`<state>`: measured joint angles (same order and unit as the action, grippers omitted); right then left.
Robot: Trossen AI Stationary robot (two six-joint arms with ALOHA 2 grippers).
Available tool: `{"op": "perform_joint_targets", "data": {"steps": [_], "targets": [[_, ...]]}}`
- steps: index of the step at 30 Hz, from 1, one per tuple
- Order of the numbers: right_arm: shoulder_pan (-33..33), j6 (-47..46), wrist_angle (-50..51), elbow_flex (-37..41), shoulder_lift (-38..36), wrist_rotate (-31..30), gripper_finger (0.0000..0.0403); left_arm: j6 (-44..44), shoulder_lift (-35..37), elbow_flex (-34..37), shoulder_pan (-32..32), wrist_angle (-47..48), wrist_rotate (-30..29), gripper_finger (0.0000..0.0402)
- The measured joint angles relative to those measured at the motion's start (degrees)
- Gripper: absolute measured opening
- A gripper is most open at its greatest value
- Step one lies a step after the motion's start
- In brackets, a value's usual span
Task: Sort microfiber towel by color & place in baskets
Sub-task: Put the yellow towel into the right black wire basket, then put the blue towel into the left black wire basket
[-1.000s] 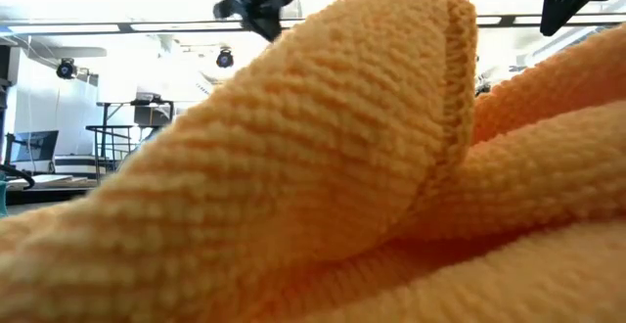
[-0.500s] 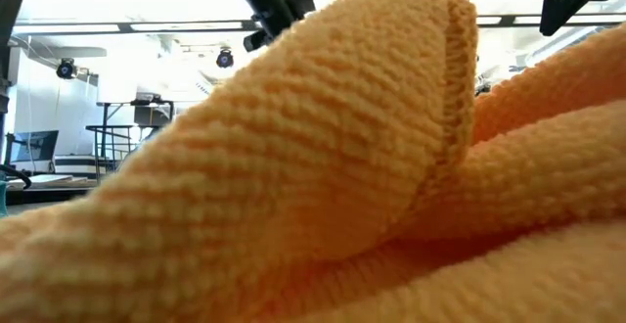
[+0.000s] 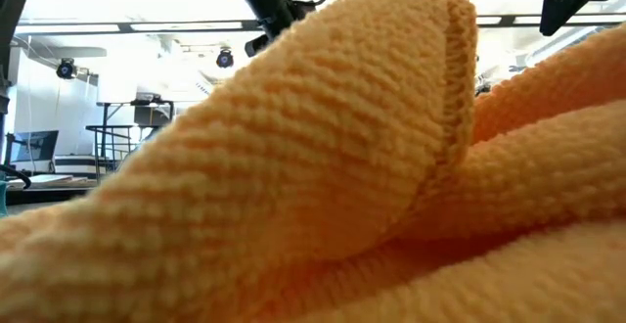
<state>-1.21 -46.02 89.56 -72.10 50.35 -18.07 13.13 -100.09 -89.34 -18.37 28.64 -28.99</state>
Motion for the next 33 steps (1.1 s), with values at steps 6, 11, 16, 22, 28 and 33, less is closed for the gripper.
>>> {"op": "perform_joint_targets", "data": {"steps": [6, 11, 16, 22, 28, 33], "targets": [[0.0, 0.1, 0.0, 0.0, 0.0, 0.0, 0.0059, 0.0, 0.0, 0.0, 0.0, 0.0, 0.0, 0.0085], [0.0, 0.1, 0.0, 0.0, 0.0, 0.0, 0.0059, 0.2, 0.1, 0.0, 0.1, 0.4, 0.5, 0.0126], [0.0, 0.1, 0.0, 0.0, 0.0, 0.0, 0.0059, 6.1, 0.7, 0.0, 0.6, 6.7, 16.1, 0.0142], [0.0, 0.5, 0.0, 0.0, 0.0, 0.0, 0.0059, 8.8, 0.7, 0.0, 5.6, 15.3, 22.0, 0.0138], [0.0, 0.5, 0.0, 0.0, 0.0, 0.0, 0.0059, 10.4, 0.8, 0.0, 12.4, 16.2, 22.1, 0.0134], [0.0, 0.6, 0.0, 0.0, 0.0, 0.0, 0.0059, 11.7, 0.5, 0.0, 15.9, 16.2, 19.9, 0.0134]]}}
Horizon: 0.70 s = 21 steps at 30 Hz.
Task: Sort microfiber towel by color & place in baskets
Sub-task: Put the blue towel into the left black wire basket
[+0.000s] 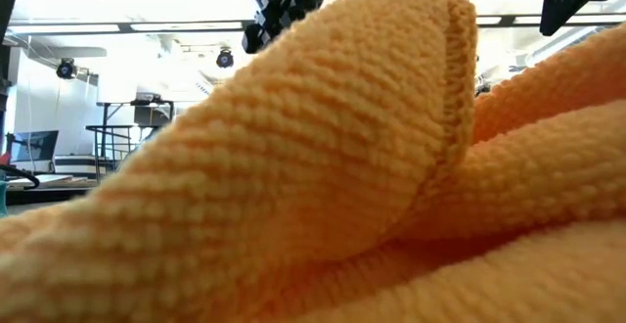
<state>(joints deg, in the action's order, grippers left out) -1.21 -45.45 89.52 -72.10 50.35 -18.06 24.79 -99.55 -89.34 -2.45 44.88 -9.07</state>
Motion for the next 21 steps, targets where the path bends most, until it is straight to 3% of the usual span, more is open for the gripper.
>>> {"op": "perform_joint_targets", "data": {"steps": [21], "targets": [[0.0, 0.0, 0.3, 2.5, 0.0, 0.0, 0.0059, 4.2, -9.8, 0.0, 3.8, -2.8, -1.0, 0.0134]]}}
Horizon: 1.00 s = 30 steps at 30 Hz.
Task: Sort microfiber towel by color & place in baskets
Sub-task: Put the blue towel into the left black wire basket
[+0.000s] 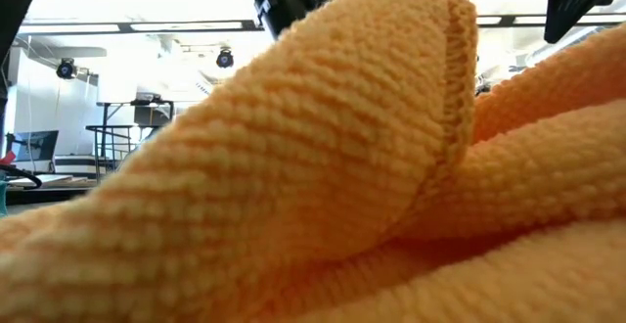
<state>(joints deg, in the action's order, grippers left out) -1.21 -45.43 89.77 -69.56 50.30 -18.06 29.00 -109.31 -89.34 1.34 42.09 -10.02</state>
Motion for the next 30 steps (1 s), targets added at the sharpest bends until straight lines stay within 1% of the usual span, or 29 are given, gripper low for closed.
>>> {"op": "perform_joint_targets", "data": {"steps": [13, 21, 25, 30], "targets": [[0.0, -0.6, 0.0, 5.2, 0.0, 0.4, 0.0059, 0.4, -4.7, 0.0, -0.3, -0.5, -0.1, 0.0134], [0.0, -0.7, -0.1, 7.8, 0.0, 0.6, 0.0059, 0.9, -5.8, 0.0, -0.8, -0.6, -1.7, 0.0134], [0.0, -0.7, -0.1, 7.9, 0.0, 0.7, 0.0059, 1.6, -5.8, 0.0, -1.0, -0.7, -4.2, 0.0134], [0.0, -1.2, -0.1, 7.9, 0.0, 0.7, 0.0059, 2.2, -5.8, 0.1, -1.5, -0.8, -4.6, 0.0133]]}}
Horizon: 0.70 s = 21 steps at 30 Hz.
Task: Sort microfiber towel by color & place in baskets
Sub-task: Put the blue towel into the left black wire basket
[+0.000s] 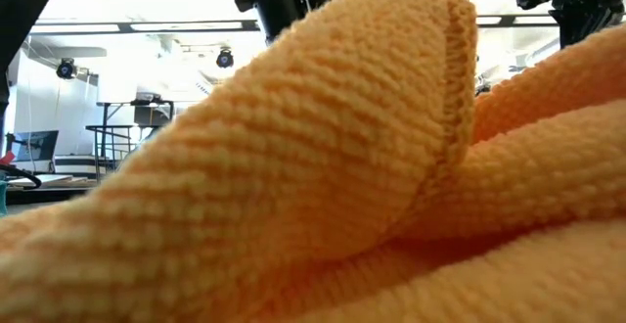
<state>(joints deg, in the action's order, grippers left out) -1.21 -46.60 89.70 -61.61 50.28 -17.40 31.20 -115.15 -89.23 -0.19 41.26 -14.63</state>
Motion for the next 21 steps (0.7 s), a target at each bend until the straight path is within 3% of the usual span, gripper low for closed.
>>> {"op": "perform_joint_targets", "data": {"steps": [21], "targets": [[0.0, 0.1, 0.0, 0.0, 0.0, 0.0, 0.0059, 5.0, 0.0, 2.0, -0.6, -2.3, 0.0, 0.0125]]}}
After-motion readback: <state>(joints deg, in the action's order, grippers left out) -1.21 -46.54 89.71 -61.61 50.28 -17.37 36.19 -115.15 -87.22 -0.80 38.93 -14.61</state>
